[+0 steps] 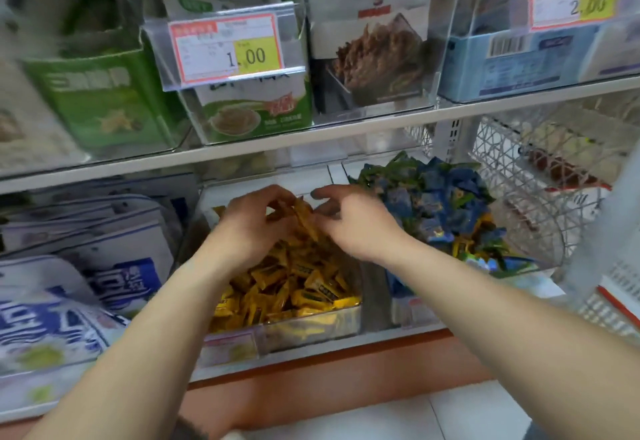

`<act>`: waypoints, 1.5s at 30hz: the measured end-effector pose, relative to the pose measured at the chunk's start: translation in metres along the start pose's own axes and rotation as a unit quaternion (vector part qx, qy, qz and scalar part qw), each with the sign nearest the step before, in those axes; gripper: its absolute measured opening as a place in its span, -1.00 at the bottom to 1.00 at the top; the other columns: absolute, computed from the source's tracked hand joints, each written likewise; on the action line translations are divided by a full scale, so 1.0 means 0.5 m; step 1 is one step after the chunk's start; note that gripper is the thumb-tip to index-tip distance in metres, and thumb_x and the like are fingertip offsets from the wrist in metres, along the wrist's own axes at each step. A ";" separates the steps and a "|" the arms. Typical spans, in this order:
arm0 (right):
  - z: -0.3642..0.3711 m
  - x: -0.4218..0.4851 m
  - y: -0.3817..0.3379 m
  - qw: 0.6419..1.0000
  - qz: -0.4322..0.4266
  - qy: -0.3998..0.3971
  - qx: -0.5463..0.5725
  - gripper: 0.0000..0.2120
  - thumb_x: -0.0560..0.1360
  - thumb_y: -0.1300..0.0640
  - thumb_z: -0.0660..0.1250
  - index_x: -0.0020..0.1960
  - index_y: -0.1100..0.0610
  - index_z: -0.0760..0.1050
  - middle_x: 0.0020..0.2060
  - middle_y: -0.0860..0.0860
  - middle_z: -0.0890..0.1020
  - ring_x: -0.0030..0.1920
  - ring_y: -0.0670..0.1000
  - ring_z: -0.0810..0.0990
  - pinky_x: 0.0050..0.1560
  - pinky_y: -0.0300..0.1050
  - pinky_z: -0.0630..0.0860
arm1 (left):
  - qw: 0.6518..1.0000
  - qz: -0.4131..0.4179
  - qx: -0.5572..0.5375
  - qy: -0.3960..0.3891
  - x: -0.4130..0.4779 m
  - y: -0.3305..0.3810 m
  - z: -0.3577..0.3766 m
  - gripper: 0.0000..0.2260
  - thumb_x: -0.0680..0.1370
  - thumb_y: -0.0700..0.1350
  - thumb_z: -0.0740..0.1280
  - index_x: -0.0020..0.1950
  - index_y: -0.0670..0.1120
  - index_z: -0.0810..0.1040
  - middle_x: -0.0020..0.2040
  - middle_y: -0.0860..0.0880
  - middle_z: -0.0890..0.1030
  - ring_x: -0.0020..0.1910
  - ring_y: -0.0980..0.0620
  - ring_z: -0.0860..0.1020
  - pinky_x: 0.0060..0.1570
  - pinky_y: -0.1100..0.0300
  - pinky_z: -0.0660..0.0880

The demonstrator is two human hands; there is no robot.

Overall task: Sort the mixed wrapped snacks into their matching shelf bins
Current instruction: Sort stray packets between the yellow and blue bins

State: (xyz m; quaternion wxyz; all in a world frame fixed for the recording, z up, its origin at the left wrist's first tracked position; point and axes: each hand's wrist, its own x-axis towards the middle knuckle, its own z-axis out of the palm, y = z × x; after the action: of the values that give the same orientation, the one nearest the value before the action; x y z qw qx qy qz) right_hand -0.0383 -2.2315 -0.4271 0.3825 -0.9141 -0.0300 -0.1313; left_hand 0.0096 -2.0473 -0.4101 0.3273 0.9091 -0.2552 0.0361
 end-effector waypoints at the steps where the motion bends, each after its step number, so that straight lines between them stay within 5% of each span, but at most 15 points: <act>1: 0.005 0.001 0.000 0.997 -0.022 -0.024 -0.073 -0.53 0.53 -0.12 0.35 0.39 0.00 0.45 0.18 -0.02 0.63 0.20 0.01 0.56 0.11 -0.19 0.45 | 0.999 -0.019 0.034 -0.031 -0.001 -0.008 -0.008 -0.77 0.50 0.02 0.43 0.13 0.21 0.54 0.04 0.21 0.62 0.05 0.12 0.60 0.04 0.16 0.53; 3: -0.003 -0.004 0.003 0.988 -0.046 -0.044 -0.140 -0.48 0.51 -0.18 0.34 0.42 -0.05 0.41 0.31 0.00 0.54 0.30 0.05 0.47 0.22 -0.08 0.45 | 0.991 -0.038 0.109 -0.069 -0.001 -0.013 -0.015 -0.71 0.48 0.14 0.42 0.19 0.19 0.56 0.12 0.17 0.62 0.10 0.10 0.58 0.11 0.12 0.54; 6: -0.053 -0.025 0.018 0.990 -0.058 -0.029 -0.128 -0.61 0.48 -0.17 0.36 0.25 -0.05 0.55 0.18 -0.05 0.62 0.17 -0.02 0.56 0.12 -0.06 0.54 | 0.997 -0.006 0.055 -0.052 -0.007 0.014 0.000 -0.83 0.49 0.11 0.42 0.07 0.19 0.61 0.05 0.19 0.64 0.03 0.17 0.58 0.07 0.13 0.53; 12: -0.212 -0.101 0.108 0.993 0.003 -0.005 -0.120 -0.90 0.45 -0.05 0.43 -0.05 -0.10 0.65 -0.18 -0.23 0.68 -0.16 -0.34 0.59 -0.14 -0.44 0.47 | 0.984 0.165 0.010 -0.062 -0.036 0.139 0.101 -0.89 0.54 0.03 0.38 0.06 0.11 0.62 -0.08 0.20 0.65 -0.08 0.29 0.57 -0.06 0.31 0.52; 18: -0.289 -0.155 0.211 0.987 0.078 0.016 -0.139 -0.95 0.51 0.02 0.39 -0.05 -0.12 0.62 -0.14 -0.19 0.67 -0.11 -0.21 0.60 -0.17 -0.38 0.44 | 0.957 0.257 0.098 -0.092 -0.027 0.219 0.212 -0.78 0.57 0.06 0.33 0.19 0.09 0.56 0.08 0.14 0.61 0.07 0.15 0.56 0.04 0.10 0.56; 21: -0.281 -0.169 0.245 0.984 0.106 -0.047 -0.133 -0.84 0.55 0.03 0.35 0.10 -0.03 0.62 0.00 -0.10 0.68 0.01 -0.10 0.62 0.06 -0.14 0.53 | 0.957 0.245 0.110 -0.113 -0.004 0.238 0.252 -0.72 0.57 0.10 0.31 0.25 0.07 0.53 0.13 0.09 0.62 0.10 0.08 0.57 0.05 0.04 0.56; 24: -0.263 -0.174 0.262 0.978 0.129 -0.100 -0.131 -0.67 0.57 -0.02 0.32 0.32 -0.04 0.51 0.17 -0.08 0.63 0.12 -0.06 0.57 0.15 -0.13 0.47 | 0.959 0.220 0.137 -0.118 0.015 0.246 0.286 -0.69 0.57 0.19 0.25 0.26 0.12 0.51 0.09 0.07 0.65 0.04 0.01 0.60 -0.05 0.01 0.58; 28: -0.250 -0.161 0.269 0.984 0.136 -0.078 -0.081 -0.51 0.53 0.01 0.38 0.43 -0.08 0.39 0.22 -0.11 0.58 0.19 -0.07 0.55 0.21 -0.12 0.48 | 0.957 0.209 0.147 -0.140 0.033 0.251 0.305 -0.69 0.53 0.31 0.21 0.15 0.21 0.56 0.03 0.11 0.63 0.00 0.01 0.58 -0.14 0.03 0.56; 33: -0.230 -0.149 0.271 0.988 0.139 -0.024 -0.066 -0.72 0.43 0.08 0.49 0.11 0.00 0.55 -0.16 -0.10 0.67 -0.12 -0.07 0.64 -0.02 0.00 0.59 | 0.958 0.190 0.100 -0.190 0.047 0.251 0.303 -0.82 0.49 0.22 0.38 -0.09 0.16 0.67 -0.12 0.15 0.61 -0.13 0.10 0.57 -0.13 0.04 0.57; 38: -0.259 -0.150 0.251 0.989 0.143 -0.011 -0.035 -0.77 0.38 0.14 0.55 -0.04 0.00 0.54 -0.22 -0.08 0.66 -0.18 -0.04 0.64 -0.12 -0.08 0.60 | 0.963 0.165 0.064 -0.203 0.049 0.245 0.284 -0.81 0.48 0.20 0.39 -0.09 0.13 0.70 -0.24 0.18 0.64 -0.23 0.24 0.57 -0.14 0.11 0.57; 42: -0.318 -0.164 0.227 0.989 0.115 0.085 -0.031 -0.83 0.43 0.19 0.50 -0.14 -0.06 0.60 -0.20 -0.10 0.68 -0.15 -0.11 0.64 -0.06 -0.18 0.55 | 0.983 0.164 0.010 -0.076 0.041 0.253 0.283 -0.87 0.51 0.13 0.38 -0.11 0.10 0.62 -0.25 0.17 0.62 -0.22 0.24 0.56 -0.15 0.12 0.56; 45: -0.332 -0.173 0.203 0.985 0.088 0.143 0.030 -0.81 0.43 0.23 0.49 -0.20 -0.07 0.62 -0.22 -0.08 0.70 -0.17 -0.10 0.67 -0.06 -0.22 0.58 | 0.980 0.173 -0.095 -0.034 0.038 0.263 0.284 -0.79 0.50 0.11 0.43 0.11 0.14 0.56 -0.06 0.26 0.59 -0.08 0.31 0.55 -0.12 0.41 0.48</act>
State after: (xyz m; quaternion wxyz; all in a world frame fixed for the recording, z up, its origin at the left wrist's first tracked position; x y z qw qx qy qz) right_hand -0.1421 -2.4166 -0.4086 0.4204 -0.8728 0.1020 -0.2258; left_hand -0.0524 -2.2290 -0.4409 0.3923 0.8166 -0.4217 0.0370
